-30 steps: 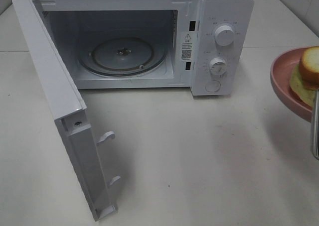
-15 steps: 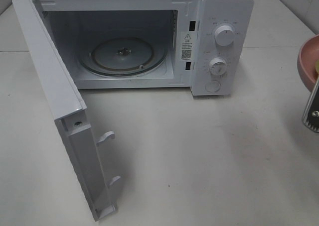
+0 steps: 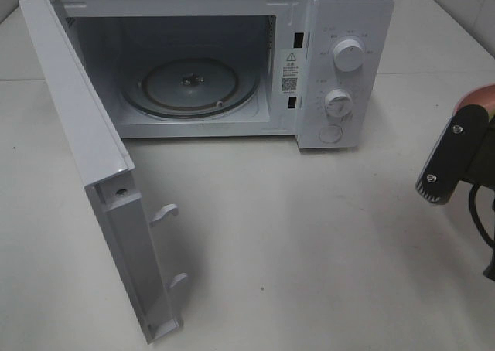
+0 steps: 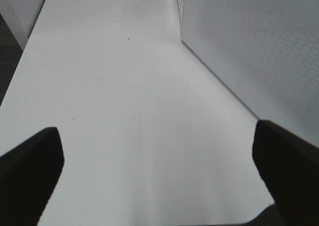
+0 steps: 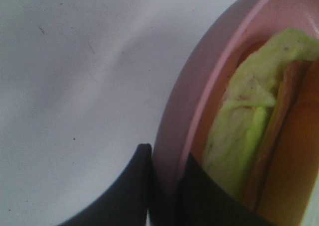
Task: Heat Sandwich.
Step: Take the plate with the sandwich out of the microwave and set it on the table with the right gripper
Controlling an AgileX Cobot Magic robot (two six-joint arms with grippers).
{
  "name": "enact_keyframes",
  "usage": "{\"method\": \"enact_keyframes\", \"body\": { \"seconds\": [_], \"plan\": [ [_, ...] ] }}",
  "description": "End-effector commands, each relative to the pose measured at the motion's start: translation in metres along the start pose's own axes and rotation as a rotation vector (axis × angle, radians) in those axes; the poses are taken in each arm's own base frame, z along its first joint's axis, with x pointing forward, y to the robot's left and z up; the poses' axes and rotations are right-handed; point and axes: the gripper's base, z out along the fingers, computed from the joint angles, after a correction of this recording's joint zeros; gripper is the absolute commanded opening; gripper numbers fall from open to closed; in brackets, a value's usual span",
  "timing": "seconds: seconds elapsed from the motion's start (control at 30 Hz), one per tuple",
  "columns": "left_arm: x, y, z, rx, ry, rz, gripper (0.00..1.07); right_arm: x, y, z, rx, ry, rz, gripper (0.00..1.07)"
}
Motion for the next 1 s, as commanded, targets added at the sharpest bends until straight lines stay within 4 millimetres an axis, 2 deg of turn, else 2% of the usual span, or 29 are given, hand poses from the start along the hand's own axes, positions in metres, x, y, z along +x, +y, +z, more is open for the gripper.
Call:
{"method": "enact_keyframes", "body": {
  "seconds": [0.03, 0.63, 1.0],
  "plan": [
    [0.0, 0.0, -0.002, 0.002, -0.027, -0.006, 0.98, -0.001, -0.007, 0.007, 0.033, 0.028, 0.045, 0.02],
    [0.0, 0.0, -0.002, 0.002, -0.027, -0.006, 0.98, 0.003, -0.049, 0.043, 0.064, 0.216, 0.385, 0.04],
    [0.0, 0.0, -0.002, 0.002, -0.027, -0.006, 0.98, 0.003, -0.055, 0.065, 0.069, 0.305, 0.518, 0.04]
  ]
}}
